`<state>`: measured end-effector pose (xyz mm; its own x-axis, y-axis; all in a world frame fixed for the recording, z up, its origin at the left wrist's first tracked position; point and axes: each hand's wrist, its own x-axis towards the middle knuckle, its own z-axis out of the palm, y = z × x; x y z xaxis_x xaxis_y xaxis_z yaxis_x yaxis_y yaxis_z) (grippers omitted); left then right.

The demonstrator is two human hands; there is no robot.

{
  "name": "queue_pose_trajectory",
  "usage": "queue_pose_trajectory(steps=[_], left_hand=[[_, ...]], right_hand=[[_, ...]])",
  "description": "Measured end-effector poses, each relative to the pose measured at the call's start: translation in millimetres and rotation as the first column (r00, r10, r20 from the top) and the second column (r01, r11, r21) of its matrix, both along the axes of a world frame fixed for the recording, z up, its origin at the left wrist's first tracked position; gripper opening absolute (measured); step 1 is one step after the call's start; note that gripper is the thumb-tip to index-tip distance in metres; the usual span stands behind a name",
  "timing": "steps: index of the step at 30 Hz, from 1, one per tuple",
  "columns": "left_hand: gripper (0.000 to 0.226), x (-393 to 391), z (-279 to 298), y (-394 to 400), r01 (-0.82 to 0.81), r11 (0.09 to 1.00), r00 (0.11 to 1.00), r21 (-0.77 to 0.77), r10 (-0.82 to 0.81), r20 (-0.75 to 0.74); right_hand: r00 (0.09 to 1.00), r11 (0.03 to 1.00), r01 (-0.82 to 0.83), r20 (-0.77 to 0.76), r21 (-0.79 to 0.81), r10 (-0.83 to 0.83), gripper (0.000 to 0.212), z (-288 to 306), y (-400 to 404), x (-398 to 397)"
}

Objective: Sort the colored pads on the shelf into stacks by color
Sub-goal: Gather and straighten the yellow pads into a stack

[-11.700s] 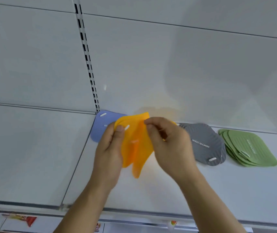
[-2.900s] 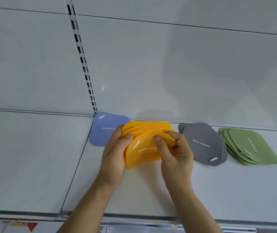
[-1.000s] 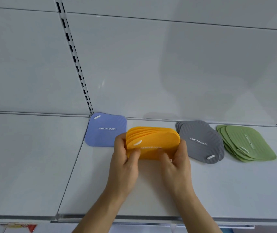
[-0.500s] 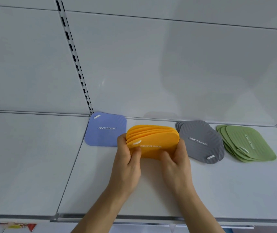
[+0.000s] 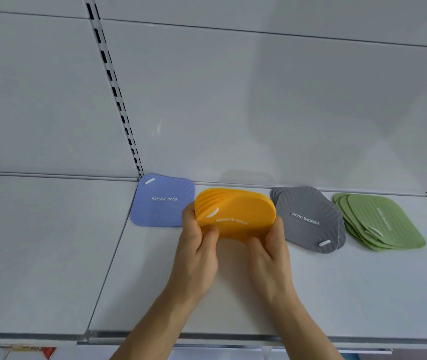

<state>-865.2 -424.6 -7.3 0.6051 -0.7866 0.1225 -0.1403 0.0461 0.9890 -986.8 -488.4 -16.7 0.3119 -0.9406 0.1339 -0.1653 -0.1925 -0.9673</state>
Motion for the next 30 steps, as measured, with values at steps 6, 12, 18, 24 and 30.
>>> queue_pose_trajectory(steps=[6,12,18,24,30], left_hand=[[0.019,7.4,-6.2,-0.2,0.042,0.998,0.999,0.043,-0.043,0.016],[0.022,6.1,-5.6,-1.6,0.037,0.997,0.999,0.068,-0.038,0.02],[0.011,7.4,-10.3,-2.2,0.041,0.998,0.998,0.048,-0.043,0.053],[0.012,16.9,-15.3,-2.0,0.027,0.998,0.983,0.056,-0.037,0.178],[0.012,33.5,-16.9,-6.1,-0.006,0.989,0.943,0.146,-0.043,0.331]], right_hand=[[0.996,1.0,-0.014,-0.088,0.013,0.015,0.033,0.7,-6.6,-3.9],[0.999,1.0,0.019,0.039,-0.025,-0.018,0.041,2.8,-1.0,0.0],[0.999,0.999,0.026,-0.025,-0.018,-0.027,0.019,-1.5,-4.7,-2.1],[0.977,0.992,-0.009,-0.213,-0.129,-0.018,0.029,-0.5,-11.3,-11.3],[0.966,0.981,-0.009,-0.253,-0.195,-0.042,0.03,4.4,-23.0,-9.6]])
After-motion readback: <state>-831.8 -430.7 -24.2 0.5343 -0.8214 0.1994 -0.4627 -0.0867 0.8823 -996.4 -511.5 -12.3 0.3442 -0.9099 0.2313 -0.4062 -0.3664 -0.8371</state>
